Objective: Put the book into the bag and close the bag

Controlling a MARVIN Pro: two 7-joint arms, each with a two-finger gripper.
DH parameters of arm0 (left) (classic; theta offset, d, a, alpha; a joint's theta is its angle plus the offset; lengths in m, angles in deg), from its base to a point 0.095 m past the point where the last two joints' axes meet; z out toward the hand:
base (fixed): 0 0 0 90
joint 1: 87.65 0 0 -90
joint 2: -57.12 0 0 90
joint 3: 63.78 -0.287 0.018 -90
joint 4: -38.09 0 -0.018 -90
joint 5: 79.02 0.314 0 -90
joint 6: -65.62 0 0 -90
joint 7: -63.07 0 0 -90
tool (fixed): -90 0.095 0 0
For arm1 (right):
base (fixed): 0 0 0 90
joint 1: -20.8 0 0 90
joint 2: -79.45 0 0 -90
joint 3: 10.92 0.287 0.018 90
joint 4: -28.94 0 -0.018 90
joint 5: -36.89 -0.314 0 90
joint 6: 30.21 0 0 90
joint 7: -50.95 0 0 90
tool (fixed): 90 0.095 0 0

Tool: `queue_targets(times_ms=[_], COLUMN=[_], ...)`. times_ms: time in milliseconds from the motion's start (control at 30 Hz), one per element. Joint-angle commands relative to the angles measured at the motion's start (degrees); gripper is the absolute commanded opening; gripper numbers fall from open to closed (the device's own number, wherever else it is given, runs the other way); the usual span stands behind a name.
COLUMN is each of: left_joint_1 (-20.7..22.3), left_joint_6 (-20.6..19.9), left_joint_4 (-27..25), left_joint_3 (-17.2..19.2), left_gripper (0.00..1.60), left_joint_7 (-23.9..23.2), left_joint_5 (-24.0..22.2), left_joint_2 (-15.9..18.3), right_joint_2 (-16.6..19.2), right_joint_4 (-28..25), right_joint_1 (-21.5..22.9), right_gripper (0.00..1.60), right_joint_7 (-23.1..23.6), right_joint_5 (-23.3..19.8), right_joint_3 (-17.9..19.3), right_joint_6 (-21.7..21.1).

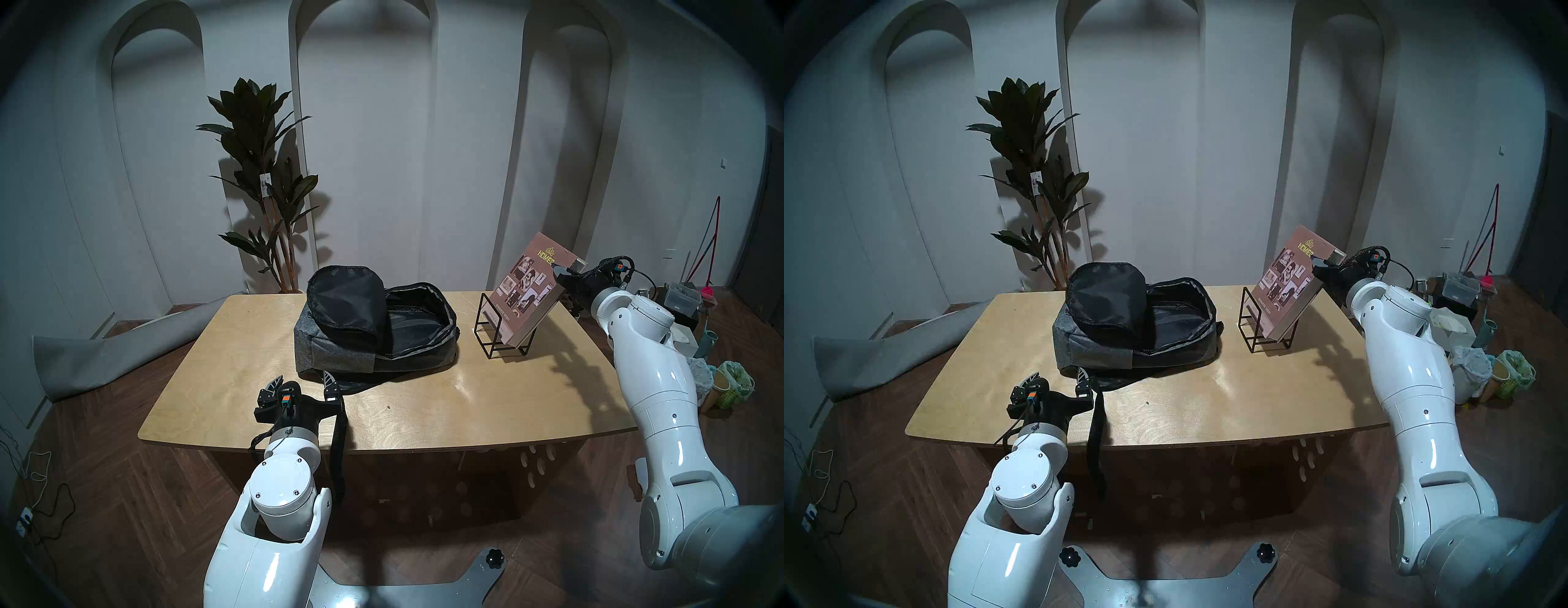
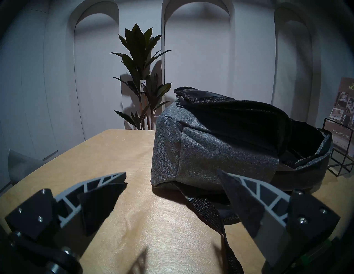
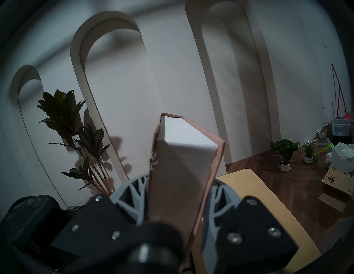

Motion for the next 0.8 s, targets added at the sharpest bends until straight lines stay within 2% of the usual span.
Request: queue_targets(times_ms=[0,467,767], left_joint_1=[1.13,1.28,1.25], left_joint_6=[0.37,0.67,0.75], left_joint_4=[-0.86,-0.62,-0.72], left_joint_3=[0.39,1.11,1.39], left_gripper=[1.60,1.60,1.60], left_joint_7=[-0.41,-1.49,-1.87], left_joint_5=[-0.07,-1.36,-1.95], left_joint_2=[0.48,1.11,1.34], right_joint_2=[0.01,2.02,2.06], right_joint_4=[-4.61,-13.28,-18.96], right_joint_1=[0.34,0.06,-0.61], right_gripper=[0.00,0.00,0.00], right_joint_7=[-0.72,-2.64,-4.65], right_joint_5=[-0.58,-0.77,-1.73], right_joint_3=[1.28,3.00,5.33], right_joint_6=[0.12,-2.43,-4.47])
